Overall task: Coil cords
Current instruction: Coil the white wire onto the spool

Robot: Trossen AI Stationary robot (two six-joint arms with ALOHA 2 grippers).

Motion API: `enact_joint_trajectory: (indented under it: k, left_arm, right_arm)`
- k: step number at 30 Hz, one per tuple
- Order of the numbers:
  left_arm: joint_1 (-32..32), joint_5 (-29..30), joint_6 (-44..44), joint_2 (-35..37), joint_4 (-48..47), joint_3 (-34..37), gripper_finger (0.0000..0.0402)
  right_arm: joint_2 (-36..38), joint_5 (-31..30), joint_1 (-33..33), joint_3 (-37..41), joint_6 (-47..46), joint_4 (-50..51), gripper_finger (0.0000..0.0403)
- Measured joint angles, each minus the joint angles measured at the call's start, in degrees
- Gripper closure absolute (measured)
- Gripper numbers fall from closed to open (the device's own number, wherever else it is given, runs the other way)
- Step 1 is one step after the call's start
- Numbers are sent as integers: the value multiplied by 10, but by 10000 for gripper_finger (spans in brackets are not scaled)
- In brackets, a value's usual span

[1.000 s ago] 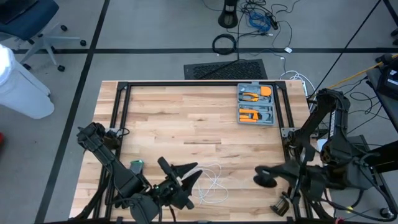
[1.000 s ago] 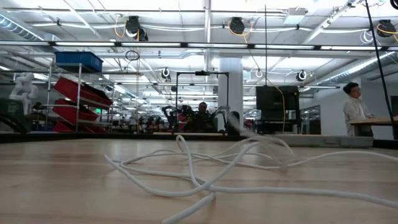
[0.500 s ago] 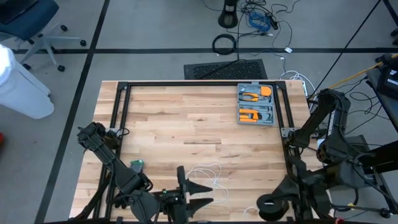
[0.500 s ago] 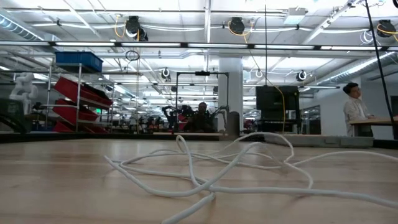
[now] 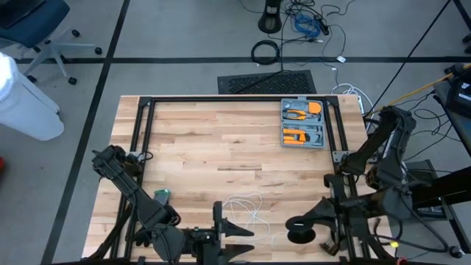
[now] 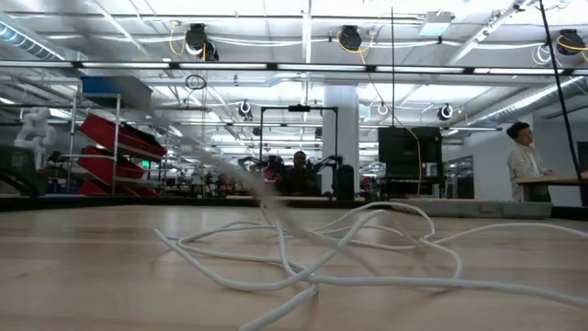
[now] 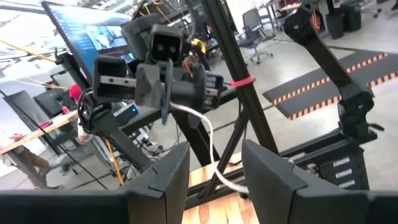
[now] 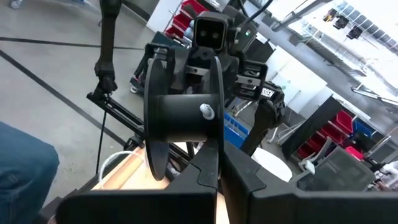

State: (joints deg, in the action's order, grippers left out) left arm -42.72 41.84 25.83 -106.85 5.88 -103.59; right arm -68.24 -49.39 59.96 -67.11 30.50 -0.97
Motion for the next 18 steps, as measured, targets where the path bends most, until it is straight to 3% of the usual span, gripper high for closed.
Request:
enact_joint_trajectory:
  k: [9, 18]
  left_arm:
    - [12, -1, 0, -11, 15, 0, 249]
    - [27, 10, 1, -22, 8, 0, 249]
  right_arm:
    - [-9, -61, 0, 0, -2, -5, 403]
    - [-10, -63, -23, 0, -19, -5, 403]
